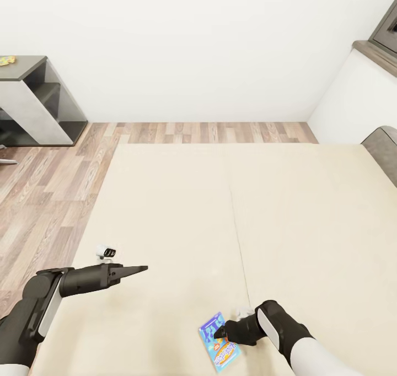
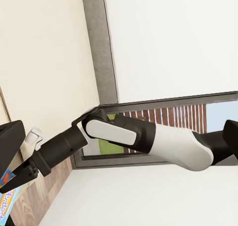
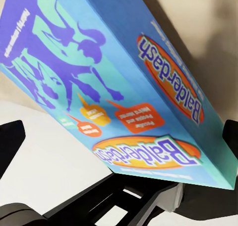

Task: Put all the toys in the child's room - the three board games (two on the bed and one on the table), the two jigsaw puzzles on the table, and the tennis ball on the table - inside the toy box on the table in the child's room.

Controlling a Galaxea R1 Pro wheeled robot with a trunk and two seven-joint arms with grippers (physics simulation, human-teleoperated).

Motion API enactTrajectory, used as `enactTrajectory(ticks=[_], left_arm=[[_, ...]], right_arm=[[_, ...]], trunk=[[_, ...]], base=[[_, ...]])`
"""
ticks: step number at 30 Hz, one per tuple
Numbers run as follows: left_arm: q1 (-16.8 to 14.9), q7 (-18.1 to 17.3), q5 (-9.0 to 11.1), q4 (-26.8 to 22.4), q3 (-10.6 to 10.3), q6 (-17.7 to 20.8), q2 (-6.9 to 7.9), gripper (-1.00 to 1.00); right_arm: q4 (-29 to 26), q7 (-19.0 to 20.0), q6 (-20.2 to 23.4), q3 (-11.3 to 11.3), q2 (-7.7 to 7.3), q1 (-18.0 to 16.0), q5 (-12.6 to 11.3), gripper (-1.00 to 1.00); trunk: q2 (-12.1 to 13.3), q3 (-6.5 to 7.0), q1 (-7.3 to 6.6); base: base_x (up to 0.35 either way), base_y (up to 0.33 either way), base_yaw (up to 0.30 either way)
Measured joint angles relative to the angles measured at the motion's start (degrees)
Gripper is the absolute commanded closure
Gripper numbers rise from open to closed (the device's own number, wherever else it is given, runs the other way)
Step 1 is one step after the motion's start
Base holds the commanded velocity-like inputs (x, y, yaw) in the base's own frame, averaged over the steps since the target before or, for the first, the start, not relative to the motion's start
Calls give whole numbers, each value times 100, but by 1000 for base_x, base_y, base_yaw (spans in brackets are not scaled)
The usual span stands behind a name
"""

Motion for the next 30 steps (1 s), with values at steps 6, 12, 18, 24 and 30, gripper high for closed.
enactTrajectory(ticks=[6, 12, 18, 24, 30], left_arm=[[-1, 0, 3, 0, 0, -1, 0, -100], [-1, 0, 2, -1, 2, 0, 0, -100], [0, 0, -3, 0, 0, 3, 0, -100], [1, 0, 1, -1, 2, -1, 0, -100], [-1, 0, -1, -1, 1, 0, -1, -100]], right_arm=[[0, 0, 0, 0, 0, 0, 0, -100], [0, 0, -1, 1, 0, 0, 3, -100], [0, -1, 0, 0, 0, 0, 0, -100], [0, -1, -2, 2, -1, 0, 3, -100], [0, -7, -10, 2, -1, 0, 1, -100]], trunk=[[0, 0, 0], [0, 0, 0], [0, 0, 0], [0, 0, 0], [0, 0, 0]], base=[[0, 0, 0], [0, 52, 0], [0, 33, 0], [0, 73, 0], [0, 172, 0]])
